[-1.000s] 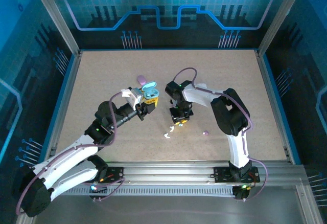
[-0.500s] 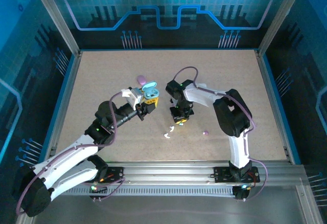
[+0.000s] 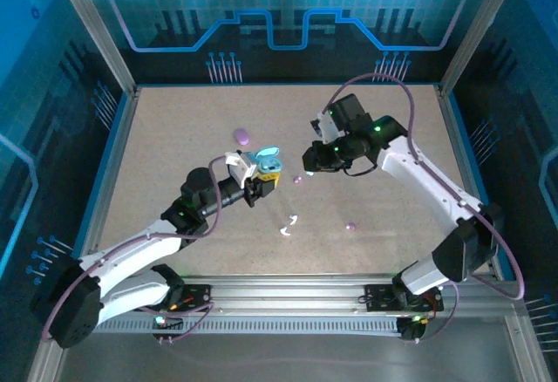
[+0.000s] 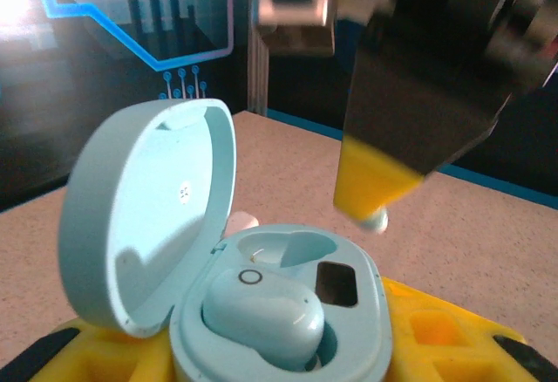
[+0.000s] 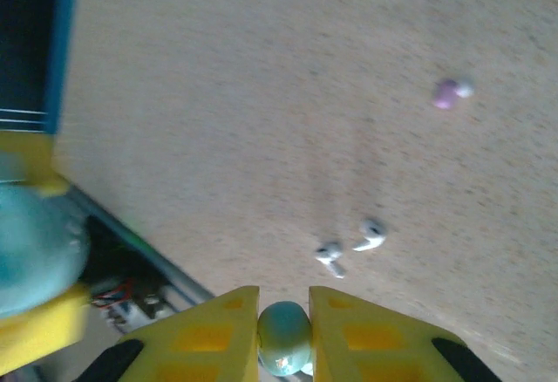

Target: Insert the wireless bluetooth earbuds into the charging case

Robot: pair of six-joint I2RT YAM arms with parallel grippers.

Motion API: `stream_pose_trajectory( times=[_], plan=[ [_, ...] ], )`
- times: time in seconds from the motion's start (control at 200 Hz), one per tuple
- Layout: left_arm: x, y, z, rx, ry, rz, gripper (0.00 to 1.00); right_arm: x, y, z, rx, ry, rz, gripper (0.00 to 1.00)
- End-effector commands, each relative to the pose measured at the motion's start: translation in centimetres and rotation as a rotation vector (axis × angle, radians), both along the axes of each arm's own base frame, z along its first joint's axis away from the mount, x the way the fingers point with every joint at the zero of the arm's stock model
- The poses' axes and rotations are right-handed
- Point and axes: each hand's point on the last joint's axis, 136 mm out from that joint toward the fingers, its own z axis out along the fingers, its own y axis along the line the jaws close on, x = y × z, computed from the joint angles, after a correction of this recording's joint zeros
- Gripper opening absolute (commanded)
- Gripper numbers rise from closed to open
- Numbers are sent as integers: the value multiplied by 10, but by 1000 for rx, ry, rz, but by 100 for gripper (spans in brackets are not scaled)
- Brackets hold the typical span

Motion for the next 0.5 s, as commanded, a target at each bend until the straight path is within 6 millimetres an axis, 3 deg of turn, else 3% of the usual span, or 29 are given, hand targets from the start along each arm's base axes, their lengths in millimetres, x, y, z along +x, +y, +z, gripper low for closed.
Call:
stream_pose_trajectory(
  times=[0.0, 0.195, 0.495],
  plan=[
    [-9, -11, 14, -38, -72, -78, 28, -12, 16, 44, 163, -26, 63, 21],
    [-12, -19, 14, -39, -82, -130, 28, -24, 34, 73, 299, -43, 150, 21],
    [-16, -26, 19, -41, -90, -181, 28, -28, 52, 72, 339, -13, 209, 21]
  ],
)
